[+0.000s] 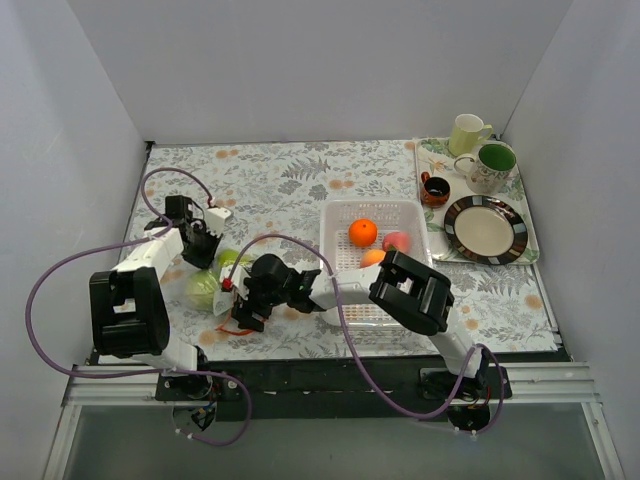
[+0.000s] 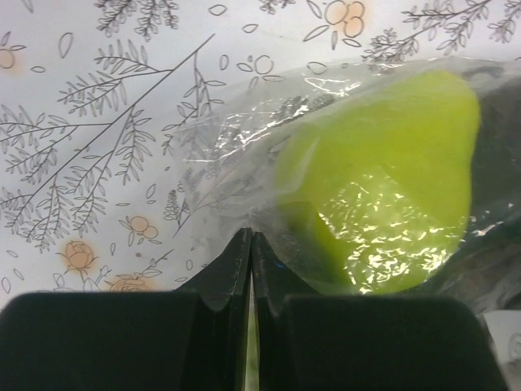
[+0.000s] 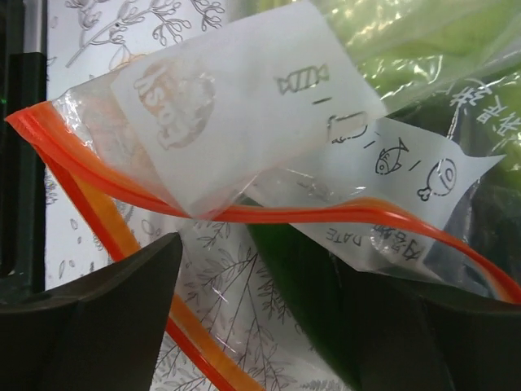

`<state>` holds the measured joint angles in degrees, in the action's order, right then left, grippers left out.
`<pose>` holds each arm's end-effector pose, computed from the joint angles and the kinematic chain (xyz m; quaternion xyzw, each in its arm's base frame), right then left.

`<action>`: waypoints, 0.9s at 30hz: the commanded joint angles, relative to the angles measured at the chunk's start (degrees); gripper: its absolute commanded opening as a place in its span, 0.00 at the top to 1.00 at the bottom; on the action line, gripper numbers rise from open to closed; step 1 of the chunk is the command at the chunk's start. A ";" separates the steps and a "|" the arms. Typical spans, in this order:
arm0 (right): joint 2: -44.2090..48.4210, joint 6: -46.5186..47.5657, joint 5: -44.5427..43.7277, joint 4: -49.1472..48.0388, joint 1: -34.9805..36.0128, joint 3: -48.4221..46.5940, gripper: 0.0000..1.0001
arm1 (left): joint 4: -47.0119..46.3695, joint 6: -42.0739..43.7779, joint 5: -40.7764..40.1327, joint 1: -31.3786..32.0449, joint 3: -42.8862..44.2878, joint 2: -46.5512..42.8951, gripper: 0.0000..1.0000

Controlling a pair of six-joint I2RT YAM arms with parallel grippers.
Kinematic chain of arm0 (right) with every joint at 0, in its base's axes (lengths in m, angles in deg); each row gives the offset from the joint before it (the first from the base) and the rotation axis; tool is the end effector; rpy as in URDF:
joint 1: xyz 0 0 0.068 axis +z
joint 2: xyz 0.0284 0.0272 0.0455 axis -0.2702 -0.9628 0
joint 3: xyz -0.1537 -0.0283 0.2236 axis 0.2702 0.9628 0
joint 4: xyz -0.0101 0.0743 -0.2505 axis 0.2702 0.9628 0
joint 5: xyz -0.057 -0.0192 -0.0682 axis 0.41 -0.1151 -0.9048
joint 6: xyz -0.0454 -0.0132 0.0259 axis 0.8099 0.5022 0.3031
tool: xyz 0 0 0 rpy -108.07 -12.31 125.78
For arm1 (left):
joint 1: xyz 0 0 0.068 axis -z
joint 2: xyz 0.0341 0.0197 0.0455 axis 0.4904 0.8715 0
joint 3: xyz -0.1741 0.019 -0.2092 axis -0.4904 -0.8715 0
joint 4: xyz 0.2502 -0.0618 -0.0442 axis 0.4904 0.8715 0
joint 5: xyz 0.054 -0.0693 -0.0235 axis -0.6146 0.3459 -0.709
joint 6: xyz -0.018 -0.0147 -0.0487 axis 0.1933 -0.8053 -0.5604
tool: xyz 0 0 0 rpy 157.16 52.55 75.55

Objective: Open the zip-top bag and remove the fake food

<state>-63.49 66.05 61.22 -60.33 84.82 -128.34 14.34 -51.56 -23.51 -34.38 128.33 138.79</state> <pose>0.1562 0.4386 0.1521 -0.5860 0.6272 0.3629 0.3627 0.2771 0.0157 0.1866 -0.0545 0.9758 -0.1171 0.1766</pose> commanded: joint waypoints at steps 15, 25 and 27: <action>9.84 -3.66 -8.25 1.22 -0.15 4.13 0.99 | -0.35 -1.21 -4.99 2.38 4.95 1.06 1.00; 16.80 -6.83 -14.14 6.40 -0.06 7.04 0.99 | 1.40 -6.22 -5.00 2.29 14.81 5.63 1.00; 14.78 -8.31 -15.45 8.59 -0.15 4.51 0.99 | 1.76 -6.58 -4.46 2.20 13.59 4.23 1.00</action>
<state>-47.89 60.78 47.73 -55.87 84.41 -122.06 16.00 -56.42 -28.67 -32.11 140.88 145.07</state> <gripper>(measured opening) 0.316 0.009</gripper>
